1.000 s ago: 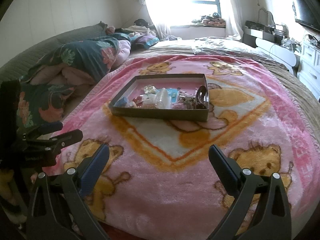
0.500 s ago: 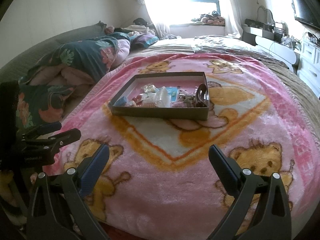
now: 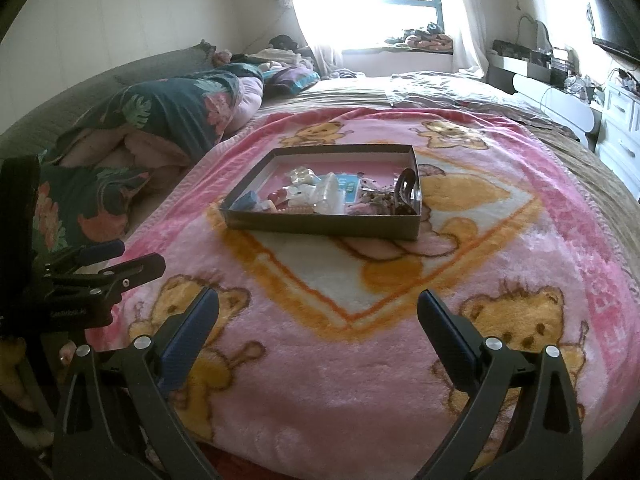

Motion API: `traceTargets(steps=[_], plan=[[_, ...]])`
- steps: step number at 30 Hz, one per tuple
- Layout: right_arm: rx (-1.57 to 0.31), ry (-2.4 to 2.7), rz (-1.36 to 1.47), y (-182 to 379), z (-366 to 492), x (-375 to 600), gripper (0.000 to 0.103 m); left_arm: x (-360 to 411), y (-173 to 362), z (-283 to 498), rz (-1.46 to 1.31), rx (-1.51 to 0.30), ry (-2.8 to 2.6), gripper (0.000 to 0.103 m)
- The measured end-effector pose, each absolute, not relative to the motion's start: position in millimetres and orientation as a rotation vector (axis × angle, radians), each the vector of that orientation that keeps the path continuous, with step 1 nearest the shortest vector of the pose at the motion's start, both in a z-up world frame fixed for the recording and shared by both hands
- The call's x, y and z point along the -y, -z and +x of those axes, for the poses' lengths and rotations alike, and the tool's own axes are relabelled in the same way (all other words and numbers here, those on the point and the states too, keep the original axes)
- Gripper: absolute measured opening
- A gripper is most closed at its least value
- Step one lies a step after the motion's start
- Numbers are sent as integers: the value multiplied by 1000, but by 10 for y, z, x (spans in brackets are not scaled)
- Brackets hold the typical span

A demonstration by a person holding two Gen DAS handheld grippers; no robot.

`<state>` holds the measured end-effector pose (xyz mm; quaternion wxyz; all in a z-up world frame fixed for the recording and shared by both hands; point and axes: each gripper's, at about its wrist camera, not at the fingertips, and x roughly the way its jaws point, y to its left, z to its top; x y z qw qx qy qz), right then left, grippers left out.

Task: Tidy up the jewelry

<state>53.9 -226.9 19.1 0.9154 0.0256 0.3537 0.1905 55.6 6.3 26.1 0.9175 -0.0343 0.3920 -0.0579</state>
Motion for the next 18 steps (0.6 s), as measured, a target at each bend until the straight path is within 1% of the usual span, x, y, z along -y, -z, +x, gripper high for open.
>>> traceTargets(steps=[18], plan=[[-728, -394, 52, -197, 530, 2260, 99, -86, -263, 564, -70, -812, 117, 94]])
